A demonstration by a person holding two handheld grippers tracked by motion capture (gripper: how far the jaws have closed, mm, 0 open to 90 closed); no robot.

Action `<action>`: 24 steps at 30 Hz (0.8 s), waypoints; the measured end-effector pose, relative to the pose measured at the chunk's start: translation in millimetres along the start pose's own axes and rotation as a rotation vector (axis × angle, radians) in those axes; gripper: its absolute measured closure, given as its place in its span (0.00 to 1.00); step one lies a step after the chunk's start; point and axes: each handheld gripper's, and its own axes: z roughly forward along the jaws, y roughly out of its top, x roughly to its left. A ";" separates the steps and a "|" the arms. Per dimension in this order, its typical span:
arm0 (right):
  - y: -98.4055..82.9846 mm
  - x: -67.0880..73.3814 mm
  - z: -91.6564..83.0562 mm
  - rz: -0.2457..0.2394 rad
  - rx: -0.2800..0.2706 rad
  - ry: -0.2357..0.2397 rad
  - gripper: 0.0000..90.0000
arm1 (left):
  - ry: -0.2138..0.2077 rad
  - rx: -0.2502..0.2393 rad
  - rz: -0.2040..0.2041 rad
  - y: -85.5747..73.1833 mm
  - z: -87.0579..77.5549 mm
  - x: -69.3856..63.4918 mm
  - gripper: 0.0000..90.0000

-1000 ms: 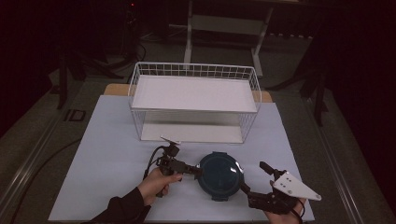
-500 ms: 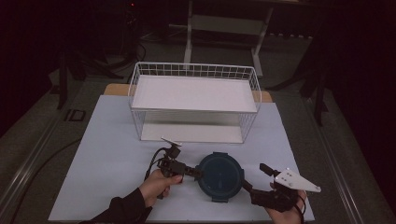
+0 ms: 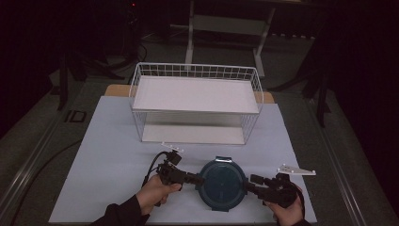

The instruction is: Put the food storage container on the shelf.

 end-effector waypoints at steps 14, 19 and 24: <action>-6.8 -11.6 10.0 0.123 0.089 0.111 0.59 | -0.008 -0.032 0.021 -9.5 -1.7 -0.4 0.64; -9.3 -13.0 10.1 0.152 0.071 0.122 0.60 | 0.004 -0.051 0.038 -13.0 -1.7 -4.1 0.64; -9.1 -9.1 9.2 0.155 0.067 0.115 0.61 | 0.025 -0.062 0.056 -16.8 -4.7 -9.6 0.64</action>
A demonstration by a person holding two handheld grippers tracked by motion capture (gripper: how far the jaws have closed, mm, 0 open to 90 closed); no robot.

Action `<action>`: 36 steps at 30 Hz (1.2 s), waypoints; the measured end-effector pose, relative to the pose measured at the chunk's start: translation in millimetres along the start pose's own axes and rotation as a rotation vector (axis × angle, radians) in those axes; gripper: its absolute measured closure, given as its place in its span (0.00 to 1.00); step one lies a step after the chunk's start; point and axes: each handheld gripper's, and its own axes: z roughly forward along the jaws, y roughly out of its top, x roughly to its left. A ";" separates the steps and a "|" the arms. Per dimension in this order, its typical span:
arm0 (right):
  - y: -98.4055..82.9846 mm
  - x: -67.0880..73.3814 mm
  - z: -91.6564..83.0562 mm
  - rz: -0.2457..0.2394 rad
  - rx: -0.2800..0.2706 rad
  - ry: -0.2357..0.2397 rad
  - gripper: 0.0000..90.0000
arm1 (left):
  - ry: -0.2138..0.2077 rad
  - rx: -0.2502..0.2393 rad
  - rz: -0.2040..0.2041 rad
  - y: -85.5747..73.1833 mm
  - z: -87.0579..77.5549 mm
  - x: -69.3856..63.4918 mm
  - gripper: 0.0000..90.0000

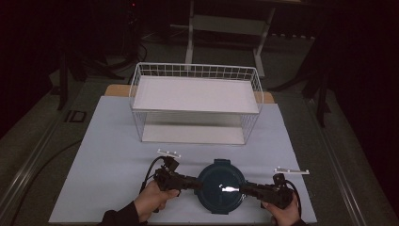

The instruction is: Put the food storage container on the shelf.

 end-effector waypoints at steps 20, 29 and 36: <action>39.4 25.3 18.4 -0.136 -0.080 0.039 0.61 | 0.076 -0.157 0.109 18.9 -49.5 -10.0 0.64; 63.4 28.8 32.4 -0.181 -0.077 0.051 0.61 | 0.102 -0.195 0.109 27.7 -65.2 -2.4 0.64; 80.5 23.7 46.8 -0.203 -0.057 0.055 0.61 | 0.122 -0.220 0.103 31.3 -69.6 10.0 0.64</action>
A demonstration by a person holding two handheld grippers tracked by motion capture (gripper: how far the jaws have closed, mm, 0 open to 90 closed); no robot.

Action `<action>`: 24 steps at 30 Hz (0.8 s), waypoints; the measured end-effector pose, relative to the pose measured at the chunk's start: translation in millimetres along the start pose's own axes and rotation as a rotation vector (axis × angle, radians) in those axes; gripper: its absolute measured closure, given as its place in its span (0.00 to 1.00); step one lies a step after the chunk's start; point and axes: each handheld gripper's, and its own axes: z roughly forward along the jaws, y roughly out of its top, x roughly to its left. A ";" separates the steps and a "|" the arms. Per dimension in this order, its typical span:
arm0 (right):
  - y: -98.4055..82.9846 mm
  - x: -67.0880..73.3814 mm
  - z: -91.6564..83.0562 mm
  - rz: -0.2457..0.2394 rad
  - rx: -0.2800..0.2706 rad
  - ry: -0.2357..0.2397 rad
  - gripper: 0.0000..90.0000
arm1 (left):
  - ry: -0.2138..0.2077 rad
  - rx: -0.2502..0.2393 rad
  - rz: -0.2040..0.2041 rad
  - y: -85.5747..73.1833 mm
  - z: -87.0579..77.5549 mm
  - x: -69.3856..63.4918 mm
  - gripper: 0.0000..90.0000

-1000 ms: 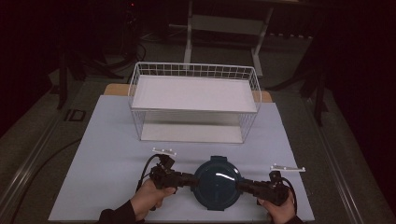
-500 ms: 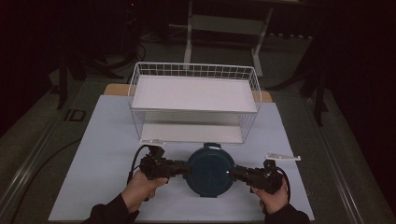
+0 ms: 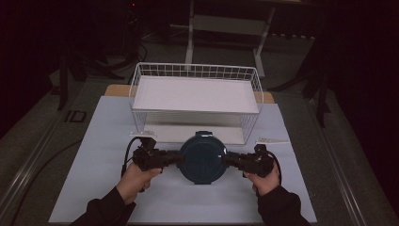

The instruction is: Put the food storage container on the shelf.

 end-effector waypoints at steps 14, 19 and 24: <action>16.0 -26.7 32.1 0.004 0.008 0.012 0.61 | 0.036 -0.022 -0.007 9.9 2.4 33.5 0.64; 21.8 -35.3 38.0 0.008 -0.003 0.007 0.61 | 0.044 -0.033 -0.006 17.2 6.3 42.1 0.64; 28.4 -44.9 42.9 0.001 -0.022 -0.005 0.61 | 0.050 -0.046 -0.008 22.1 12.5 51.8 0.64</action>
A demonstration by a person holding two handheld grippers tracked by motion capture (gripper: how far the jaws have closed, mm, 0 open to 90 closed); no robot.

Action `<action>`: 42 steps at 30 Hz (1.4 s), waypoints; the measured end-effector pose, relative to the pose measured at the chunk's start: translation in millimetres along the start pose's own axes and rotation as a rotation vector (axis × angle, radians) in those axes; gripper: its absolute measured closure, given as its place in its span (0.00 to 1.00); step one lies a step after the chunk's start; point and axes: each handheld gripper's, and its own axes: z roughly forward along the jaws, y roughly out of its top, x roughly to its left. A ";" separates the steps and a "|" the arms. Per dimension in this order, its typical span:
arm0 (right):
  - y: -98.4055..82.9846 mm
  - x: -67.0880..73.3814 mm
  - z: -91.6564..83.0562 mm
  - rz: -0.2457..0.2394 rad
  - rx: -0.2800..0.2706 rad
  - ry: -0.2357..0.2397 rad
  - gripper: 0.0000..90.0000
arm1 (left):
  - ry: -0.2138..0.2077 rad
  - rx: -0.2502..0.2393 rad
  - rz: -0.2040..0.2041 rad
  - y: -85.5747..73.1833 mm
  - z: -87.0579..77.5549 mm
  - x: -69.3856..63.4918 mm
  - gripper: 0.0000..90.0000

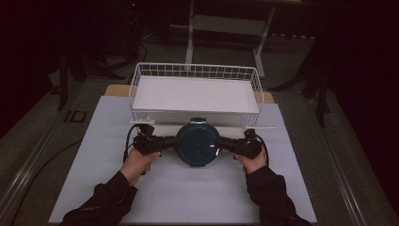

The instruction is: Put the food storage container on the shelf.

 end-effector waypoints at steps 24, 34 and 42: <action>5.9 -28.8 27.4 0.022 0.020 -0.064 0.61 | 0.074 -0.019 -0.045 1.6 20.7 32.3 0.63; 8.0 -31.3 29.8 0.031 0.001 -0.061 0.60 | 0.059 -0.023 -0.071 1.6 20.9 37.5 0.62; 7.8 -32.1 32.9 0.031 -0.015 -0.106 0.56 | 0.051 -0.075 -0.107 -2.4 24.7 46.3 0.59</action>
